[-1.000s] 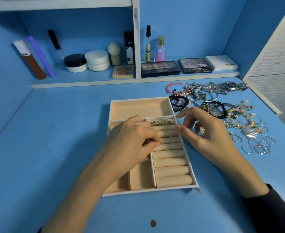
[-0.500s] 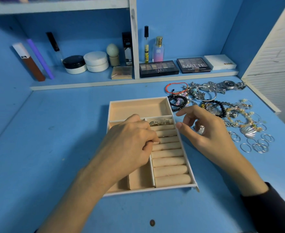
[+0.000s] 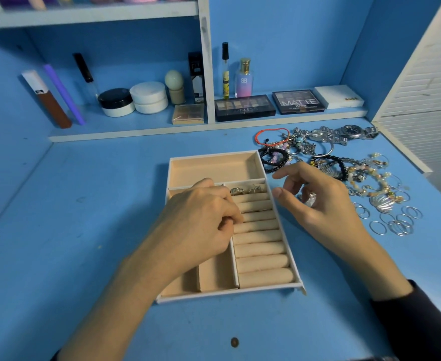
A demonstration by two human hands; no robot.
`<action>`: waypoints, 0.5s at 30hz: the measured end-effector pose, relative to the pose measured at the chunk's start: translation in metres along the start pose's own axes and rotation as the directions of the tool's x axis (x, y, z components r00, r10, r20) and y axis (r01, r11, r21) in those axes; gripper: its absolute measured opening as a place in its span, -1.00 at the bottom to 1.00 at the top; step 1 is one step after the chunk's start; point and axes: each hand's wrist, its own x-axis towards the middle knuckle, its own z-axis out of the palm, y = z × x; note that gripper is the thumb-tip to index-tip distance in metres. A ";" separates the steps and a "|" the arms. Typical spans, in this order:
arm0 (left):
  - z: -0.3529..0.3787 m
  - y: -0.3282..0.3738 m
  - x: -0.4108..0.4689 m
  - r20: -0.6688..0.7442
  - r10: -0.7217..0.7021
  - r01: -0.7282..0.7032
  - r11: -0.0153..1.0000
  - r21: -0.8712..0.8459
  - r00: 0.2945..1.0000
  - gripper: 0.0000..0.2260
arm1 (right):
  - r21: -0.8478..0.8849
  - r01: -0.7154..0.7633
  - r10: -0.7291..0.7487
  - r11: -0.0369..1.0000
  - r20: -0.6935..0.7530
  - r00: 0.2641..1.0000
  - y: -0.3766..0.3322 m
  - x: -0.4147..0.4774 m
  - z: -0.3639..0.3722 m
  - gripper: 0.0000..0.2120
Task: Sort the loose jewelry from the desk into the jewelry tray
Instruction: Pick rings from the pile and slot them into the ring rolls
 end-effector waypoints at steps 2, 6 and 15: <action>0.001 -0.001 0.002 -0.025 -0.026 0.024 0.998 -0.054 0.999 -0.80 | 0.026 -0.018 0.019 0.999 -0.023 1.000 0.000 0.001 -0.002 -0.86; 0.003 0.007 0.012 -0.107 -0.066 0.049 0.987 -0.153 0.992 -0.83 | 0.073 -0.072 0.077 0.995 -0.057 0.995 0.004 0.000 -0.018 -0.93; 0.030 0.062 0.057 -0.031 0.084 -0.089 0.959 -0.268 0.996 -0.84 | -0.209 -0.292 0.293 0.933 -0.028 0.956 0.038 -0.019 -0.103 -0.91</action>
